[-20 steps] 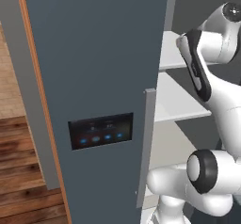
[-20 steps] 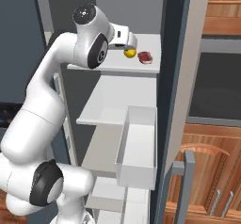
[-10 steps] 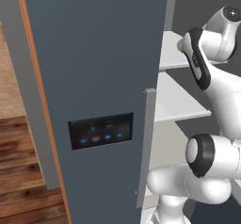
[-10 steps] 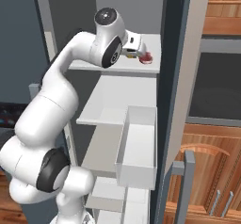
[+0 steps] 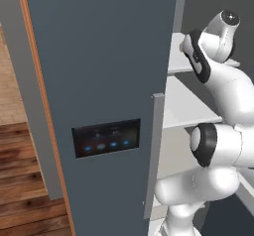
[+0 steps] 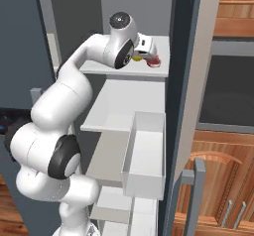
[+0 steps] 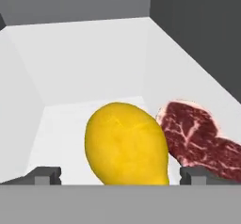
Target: Open the fridge, remove the orange, lemon, and steak, and place them on any counter.
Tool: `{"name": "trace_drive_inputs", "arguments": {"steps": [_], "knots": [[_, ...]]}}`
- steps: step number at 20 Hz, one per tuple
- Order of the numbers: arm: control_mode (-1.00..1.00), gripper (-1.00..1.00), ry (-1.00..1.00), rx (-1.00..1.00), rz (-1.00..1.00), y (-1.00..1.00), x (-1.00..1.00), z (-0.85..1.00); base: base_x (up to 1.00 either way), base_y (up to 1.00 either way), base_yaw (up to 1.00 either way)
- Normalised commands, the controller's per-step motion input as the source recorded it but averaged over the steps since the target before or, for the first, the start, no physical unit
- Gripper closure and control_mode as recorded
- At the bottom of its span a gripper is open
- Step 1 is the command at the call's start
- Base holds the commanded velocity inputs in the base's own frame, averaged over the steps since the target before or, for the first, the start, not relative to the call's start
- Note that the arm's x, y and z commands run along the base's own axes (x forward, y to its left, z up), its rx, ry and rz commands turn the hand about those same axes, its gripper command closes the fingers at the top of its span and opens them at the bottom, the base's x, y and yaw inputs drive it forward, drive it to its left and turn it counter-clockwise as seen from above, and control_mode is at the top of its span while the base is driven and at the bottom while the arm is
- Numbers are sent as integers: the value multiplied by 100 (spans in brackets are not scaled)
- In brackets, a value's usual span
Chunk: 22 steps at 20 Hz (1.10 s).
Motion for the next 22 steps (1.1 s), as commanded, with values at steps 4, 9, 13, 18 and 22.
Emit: {"name": "trace_drive_inputs", "arguments": {"steps": [4, 9, 13, 18, 22], "knots": [[-100, -100, -2, 0, 0, 0, 60, 0, 0, 0, 0], [-100, -100, 0, 0, 0, -7, 41, 0, 0, 0, 0], [-100, -100, 0, 0, 0, -7, 12, -14, 0, 0, 0], [-100, -100, 2, 0, 0, 0, -12, -33, 0, 0, 0], [-100, 100, 8, 0, 0, 0, -44, -68, 0, 0, 0]]}}
